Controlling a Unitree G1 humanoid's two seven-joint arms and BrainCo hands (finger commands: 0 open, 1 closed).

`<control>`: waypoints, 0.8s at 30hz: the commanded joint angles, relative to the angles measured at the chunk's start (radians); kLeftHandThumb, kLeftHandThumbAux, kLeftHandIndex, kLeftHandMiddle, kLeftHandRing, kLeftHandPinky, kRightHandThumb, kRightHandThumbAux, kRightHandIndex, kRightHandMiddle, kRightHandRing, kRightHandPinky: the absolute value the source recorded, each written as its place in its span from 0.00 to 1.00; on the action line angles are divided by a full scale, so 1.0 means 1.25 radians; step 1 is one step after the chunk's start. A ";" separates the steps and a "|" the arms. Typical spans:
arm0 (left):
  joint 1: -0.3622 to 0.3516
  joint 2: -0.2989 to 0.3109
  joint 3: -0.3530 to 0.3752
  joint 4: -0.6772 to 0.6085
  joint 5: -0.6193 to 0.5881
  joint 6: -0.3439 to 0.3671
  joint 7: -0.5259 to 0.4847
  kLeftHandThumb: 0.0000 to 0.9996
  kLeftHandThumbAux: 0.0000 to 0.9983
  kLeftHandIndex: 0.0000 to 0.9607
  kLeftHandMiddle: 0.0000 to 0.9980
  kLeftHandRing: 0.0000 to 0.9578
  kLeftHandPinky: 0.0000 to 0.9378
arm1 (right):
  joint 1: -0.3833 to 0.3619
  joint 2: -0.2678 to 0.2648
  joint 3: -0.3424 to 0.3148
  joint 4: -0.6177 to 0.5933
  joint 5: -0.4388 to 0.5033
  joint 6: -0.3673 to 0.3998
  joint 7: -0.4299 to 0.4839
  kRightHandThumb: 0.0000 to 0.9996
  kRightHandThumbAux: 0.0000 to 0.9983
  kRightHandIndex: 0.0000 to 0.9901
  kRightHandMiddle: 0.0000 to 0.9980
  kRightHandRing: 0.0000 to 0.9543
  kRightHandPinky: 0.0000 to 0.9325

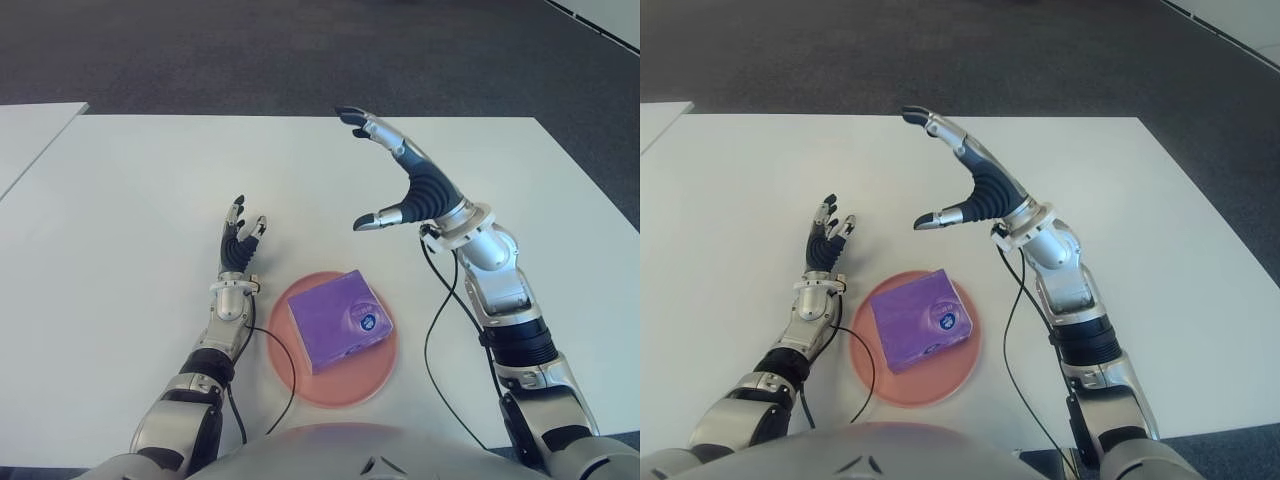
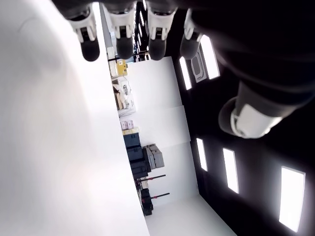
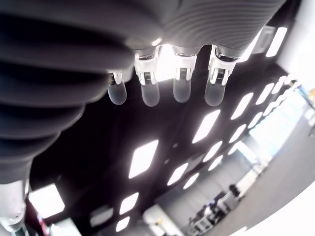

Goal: Put the tissue paper into the plate.

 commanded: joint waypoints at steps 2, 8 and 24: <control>0.048 0.000 -0.010 0.024 0.033 -0.020 0.030 0.00 0.51 0.00 0.00 0.00 0.00 | 0.022 0.052 -0.027 -0.041 0.044 0.105 -0.028 0.27 0.58 0.00 0.02 0.00 0.00; 0.053 0.001 -0.010 0.024 0.043 -0.053 0.039 0.00 0.48 0.00 0.00 0.00 0.00 | 0.007 0.123 -0.075 0.041 0.105 0.132 -0.068 0.24 0.62 0.02 0.04 0.01 0.00; 0.062 0.013 -0.025 0.026 0.091 -0.086 0.083 0.00 0.49 0.00 0.00 0.00 0.00 | 0.037 0.270 -0.135 0.323 0.130 -0.058 -0.140 0.13 0.71 0.06 0.03 0.00 0.00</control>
